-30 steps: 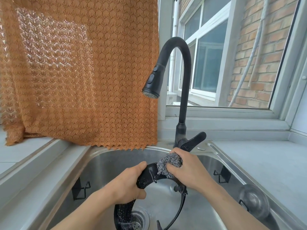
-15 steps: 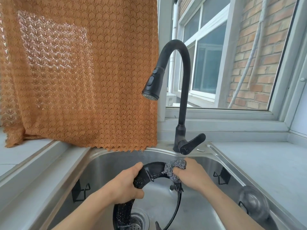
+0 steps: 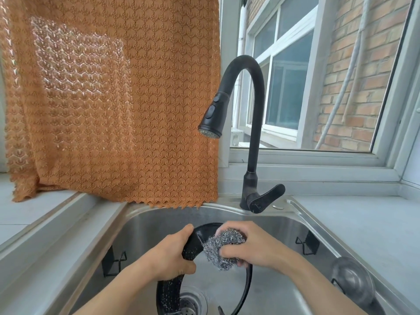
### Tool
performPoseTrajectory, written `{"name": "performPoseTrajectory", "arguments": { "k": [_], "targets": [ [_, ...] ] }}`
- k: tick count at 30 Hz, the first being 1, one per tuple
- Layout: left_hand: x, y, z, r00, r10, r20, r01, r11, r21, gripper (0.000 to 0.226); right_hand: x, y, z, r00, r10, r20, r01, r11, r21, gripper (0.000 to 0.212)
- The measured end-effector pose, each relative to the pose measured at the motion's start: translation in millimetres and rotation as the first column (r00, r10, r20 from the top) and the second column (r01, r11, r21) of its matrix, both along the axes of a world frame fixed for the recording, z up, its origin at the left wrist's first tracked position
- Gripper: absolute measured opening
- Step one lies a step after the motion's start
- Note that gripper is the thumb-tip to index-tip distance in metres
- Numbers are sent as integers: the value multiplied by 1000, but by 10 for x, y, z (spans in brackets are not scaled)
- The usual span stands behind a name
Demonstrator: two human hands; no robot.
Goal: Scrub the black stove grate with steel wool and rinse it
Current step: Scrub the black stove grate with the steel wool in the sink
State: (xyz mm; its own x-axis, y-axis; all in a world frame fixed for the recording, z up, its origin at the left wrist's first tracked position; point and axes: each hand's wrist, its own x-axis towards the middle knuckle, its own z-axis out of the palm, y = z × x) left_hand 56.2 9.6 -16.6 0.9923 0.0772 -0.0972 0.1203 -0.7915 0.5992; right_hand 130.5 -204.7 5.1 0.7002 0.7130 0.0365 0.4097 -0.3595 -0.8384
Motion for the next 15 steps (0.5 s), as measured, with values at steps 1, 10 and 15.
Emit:
{"name": "performPoseTrajectory", "arguments": {
  "k": [1, 10, 15],
  "targets": [
    [-4, -4, 11, 1000, -1, -2, 1, 1000, -1, 98, 24, -47, 10, 999, 40, -16, -40, 999, -5, 21],
    [-5, 55, 28, 1000, 17, 4, -17, 1000, 22, 84, 361, -283, -97, 942, -272, 197, 315, 919, -235, 39],
    [0, 93, 16, 1000, 18, -7, -18, 998, 63, 87, 464, -391, -194, 947, -319, -40, 262, 837, -480, 67]
  ]
}}
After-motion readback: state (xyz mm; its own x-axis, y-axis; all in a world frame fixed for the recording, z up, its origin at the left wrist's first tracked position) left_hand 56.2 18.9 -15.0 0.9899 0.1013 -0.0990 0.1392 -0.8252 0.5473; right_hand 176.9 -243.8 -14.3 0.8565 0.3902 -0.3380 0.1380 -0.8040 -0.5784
